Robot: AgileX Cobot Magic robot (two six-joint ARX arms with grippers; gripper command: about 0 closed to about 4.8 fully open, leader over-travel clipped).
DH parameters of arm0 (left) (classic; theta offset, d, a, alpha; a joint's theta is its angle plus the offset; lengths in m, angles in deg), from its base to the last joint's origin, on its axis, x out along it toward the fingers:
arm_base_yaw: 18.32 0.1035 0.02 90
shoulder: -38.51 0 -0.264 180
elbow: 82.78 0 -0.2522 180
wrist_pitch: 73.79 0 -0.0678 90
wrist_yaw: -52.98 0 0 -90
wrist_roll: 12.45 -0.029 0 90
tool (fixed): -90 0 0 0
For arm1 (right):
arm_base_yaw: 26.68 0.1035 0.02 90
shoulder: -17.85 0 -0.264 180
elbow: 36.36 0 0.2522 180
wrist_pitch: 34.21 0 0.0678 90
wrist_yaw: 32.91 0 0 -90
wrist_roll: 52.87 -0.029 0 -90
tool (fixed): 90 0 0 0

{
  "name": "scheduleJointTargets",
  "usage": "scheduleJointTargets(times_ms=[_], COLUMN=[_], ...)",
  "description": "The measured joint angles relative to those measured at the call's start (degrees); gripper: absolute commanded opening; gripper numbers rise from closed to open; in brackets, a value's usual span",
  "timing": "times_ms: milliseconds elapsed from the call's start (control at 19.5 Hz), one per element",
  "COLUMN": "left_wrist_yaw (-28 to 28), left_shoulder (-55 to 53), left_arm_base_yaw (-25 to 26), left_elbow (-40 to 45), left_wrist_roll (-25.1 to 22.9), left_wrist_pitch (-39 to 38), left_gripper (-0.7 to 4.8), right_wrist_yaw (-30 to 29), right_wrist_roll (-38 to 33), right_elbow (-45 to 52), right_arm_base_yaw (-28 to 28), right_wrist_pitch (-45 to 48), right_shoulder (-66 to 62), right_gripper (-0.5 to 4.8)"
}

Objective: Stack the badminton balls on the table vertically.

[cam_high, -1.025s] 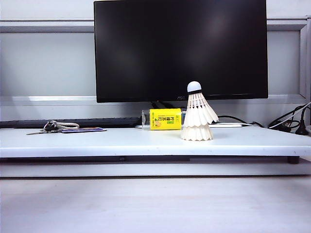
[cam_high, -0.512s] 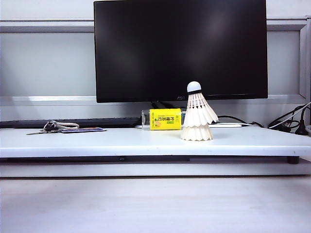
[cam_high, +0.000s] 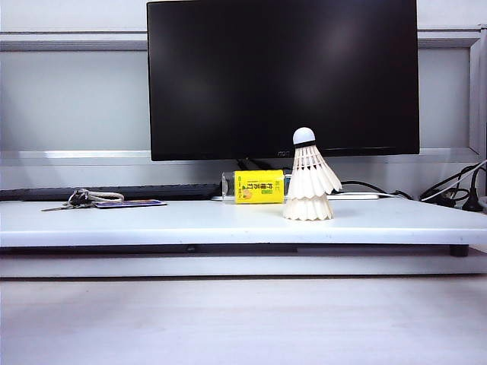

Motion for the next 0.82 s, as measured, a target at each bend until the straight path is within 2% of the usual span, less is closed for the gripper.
scheduleJointTargets(times_ms=[256, 410, 512, 564, 717, 820], left_wrist_yaw=[0.00, -0.07, -0.20, -0.07, -0.02, 0.13], left_shoulder=[0.72, 2.14, 3.54, 4.85, 7.78, 8.72], left_arm_base_yaw=[0.02, 2.25, 6.12, 9.97, 14.62, 17.05], left_elbow=[0.00, 0.00, 0.00, 0.00, 0.00, -0.02], left_wrist_roll=[0.00, -0.02, -0.02, 0.00, 0.00, -0.02], left_wrist_pitch=[0.00, -0.22, -0.37, -0.39, -0.48, -0.11], left_gripper=[-0.05, -0.05, -0.05, -0.05, -0.05, -0.05], right_wrist_yaw=[0.00, 0.00, 0.00, 0.02, -0.02, -0.02], right_wrist_roll=[0.00, 0.00, 0.00, 0.00, -0.02, 0.02], right_elbow=[0.02, 0.02, 0.02, 0.02, 0.02, 0.13], right_arm_base_yaw=[0.00, 0.00, -0.17, -0.22, -0.94, -3.48], right_wrist_pitch=[0.02, 0.02, 0.02, 0.02, 0.28, 0.55], right_shoulder=[0.04, 0.48, 2.16, 3.74, 6.34, 6.29], right_gripper=[0.12, 0.12, 0.12, 0.12, 0.12, 0.12])
